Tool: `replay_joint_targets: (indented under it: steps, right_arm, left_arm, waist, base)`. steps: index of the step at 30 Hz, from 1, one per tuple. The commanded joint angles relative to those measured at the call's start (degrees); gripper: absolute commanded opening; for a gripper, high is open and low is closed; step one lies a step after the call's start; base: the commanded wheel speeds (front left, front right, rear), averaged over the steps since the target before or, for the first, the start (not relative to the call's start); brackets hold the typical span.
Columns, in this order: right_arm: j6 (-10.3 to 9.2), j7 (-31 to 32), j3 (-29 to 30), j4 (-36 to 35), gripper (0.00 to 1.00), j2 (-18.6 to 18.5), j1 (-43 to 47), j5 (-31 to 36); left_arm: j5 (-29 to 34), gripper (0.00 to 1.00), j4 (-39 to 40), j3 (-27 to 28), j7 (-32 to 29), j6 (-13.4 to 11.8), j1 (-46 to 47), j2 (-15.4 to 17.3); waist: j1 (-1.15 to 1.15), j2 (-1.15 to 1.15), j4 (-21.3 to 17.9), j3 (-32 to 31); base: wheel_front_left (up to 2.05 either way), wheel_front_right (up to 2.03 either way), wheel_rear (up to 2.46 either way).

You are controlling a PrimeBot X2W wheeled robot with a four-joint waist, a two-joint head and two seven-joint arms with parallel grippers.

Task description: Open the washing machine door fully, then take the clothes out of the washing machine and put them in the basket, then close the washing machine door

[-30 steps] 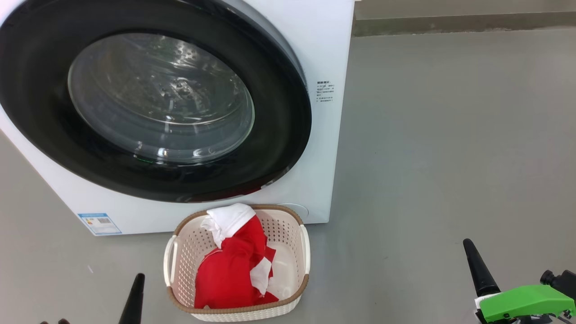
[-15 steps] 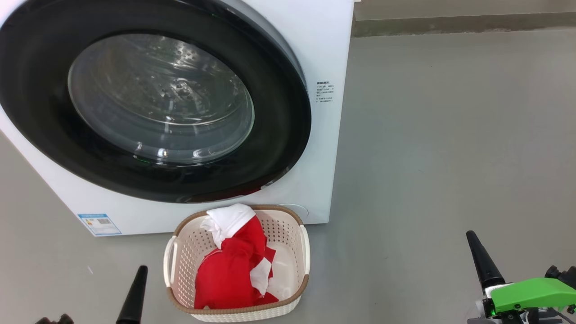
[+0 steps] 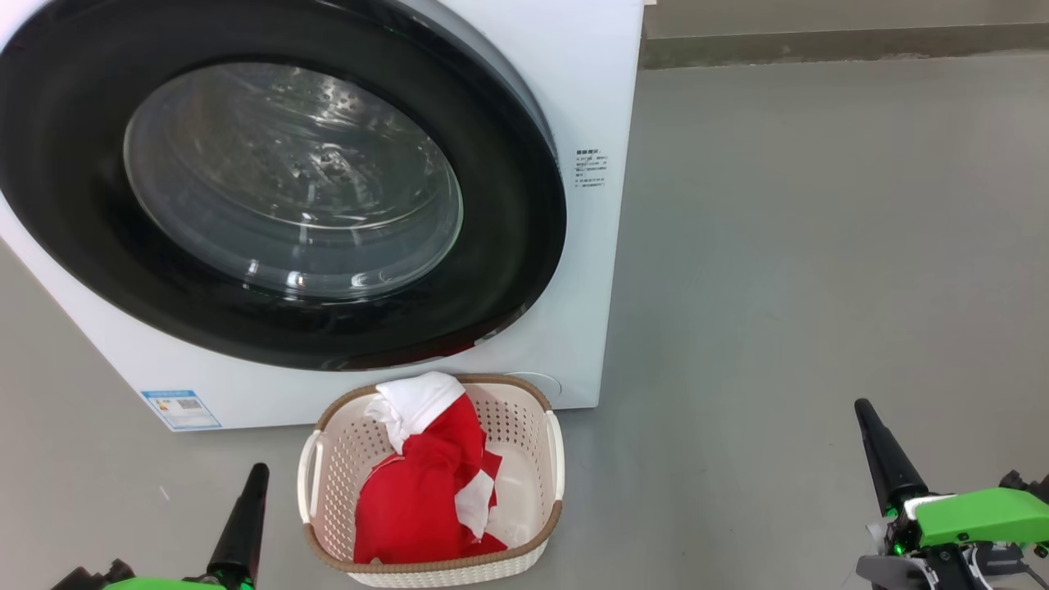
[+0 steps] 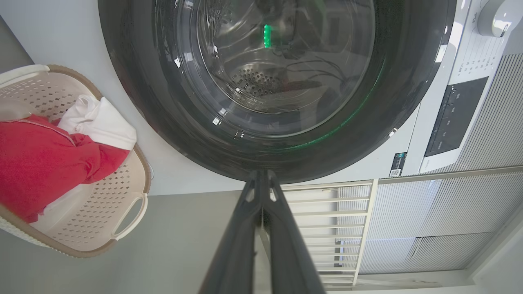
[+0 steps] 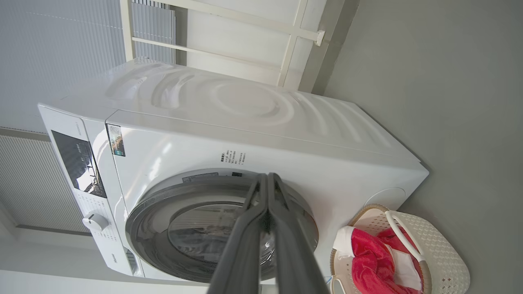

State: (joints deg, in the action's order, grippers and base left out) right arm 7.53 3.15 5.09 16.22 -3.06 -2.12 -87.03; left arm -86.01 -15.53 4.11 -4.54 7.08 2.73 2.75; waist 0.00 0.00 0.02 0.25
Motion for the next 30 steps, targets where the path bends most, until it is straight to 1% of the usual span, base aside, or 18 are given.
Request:
replay_joint_targets:
  steps: [1, 8, 30]
  right_arm:
    - [-0.04, 0.7, -0.7, -2.0, 0.00, -0.9, -3.1, -1.8]
    - [-0.04, 2.1, -0.1, -2.3, 0.00, -1.0, -3.9, -6.4]
    - [-0.04, 2.4, 0.2, -2.3, 0.00, -0.7, -4.0, -6.1]
  left_arm:
    - [-1.7, 0.00, 1.5, 2.1, -0.7, 0.4, 2.6, 0.4]
    - [-6.1, 0.00, 1.5, 2.5, -2.0, 0.4, 3.5, 0.1]
    - [-6.1, 0.00, 1.5, 2.5, -2.0, 0.4, 3.5, 0.1]
  waist:
    - [0.00, 0.00, 0.0, 0.0]
    - [0.00, 0.00, 0.0, -0.1]
    - [0.00, 0.00, 0.0, -0.1]
  base:
    - [0.00, 0.00, 0.00]
    - [0.00, 0.00, 0.00]
    - [0.00, 0.00, 0.00]
